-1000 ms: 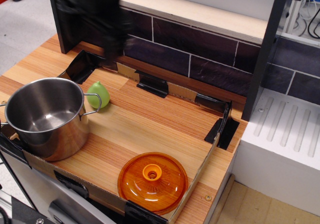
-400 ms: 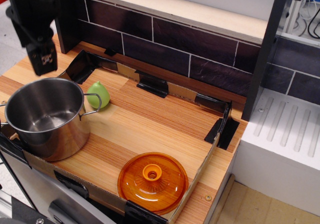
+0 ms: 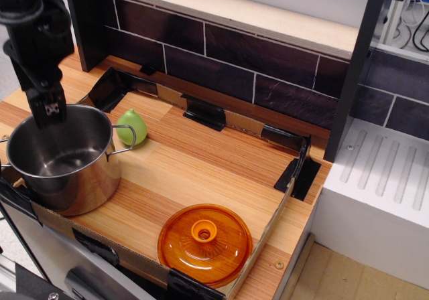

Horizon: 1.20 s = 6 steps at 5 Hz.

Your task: Topple metal pot

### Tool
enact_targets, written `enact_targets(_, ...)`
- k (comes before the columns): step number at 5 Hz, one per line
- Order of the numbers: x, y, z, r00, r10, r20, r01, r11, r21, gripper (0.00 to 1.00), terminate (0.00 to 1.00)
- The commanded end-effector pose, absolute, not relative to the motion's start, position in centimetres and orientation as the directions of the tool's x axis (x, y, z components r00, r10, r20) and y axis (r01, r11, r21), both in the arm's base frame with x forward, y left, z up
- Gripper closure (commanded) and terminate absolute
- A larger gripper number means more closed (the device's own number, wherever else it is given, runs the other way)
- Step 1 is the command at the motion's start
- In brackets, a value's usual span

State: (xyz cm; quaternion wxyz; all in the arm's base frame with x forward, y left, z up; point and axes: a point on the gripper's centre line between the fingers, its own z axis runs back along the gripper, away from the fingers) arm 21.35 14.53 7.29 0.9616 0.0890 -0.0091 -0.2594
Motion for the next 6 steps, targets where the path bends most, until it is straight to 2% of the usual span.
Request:
enact_targets(1,22.6,14.4,6.3,0.857,-0.514,-0.035,0.508,0.832,0.223,0.00,0.00)
enact_targets(2,23.0,14.4,6.1,0.873,-0.486,-0.031,0.479,0.845,0.237,0.00,0.00)
enact_targets(3,23.2,14.5,6.5,0.879,-0.476,-0.006,0.465,0.856,0.227,1.00,0.00)
enact_targets(4,23.2,14.5,7.1,0.881,-0.474,-0.002,0.461,0.856,0.235,1.00,0.00)
enact_targets(6,23.4,14.0,8.7,0.891,-0.454,-0.007,0.447,0.874,0.190,1.00,0.00)
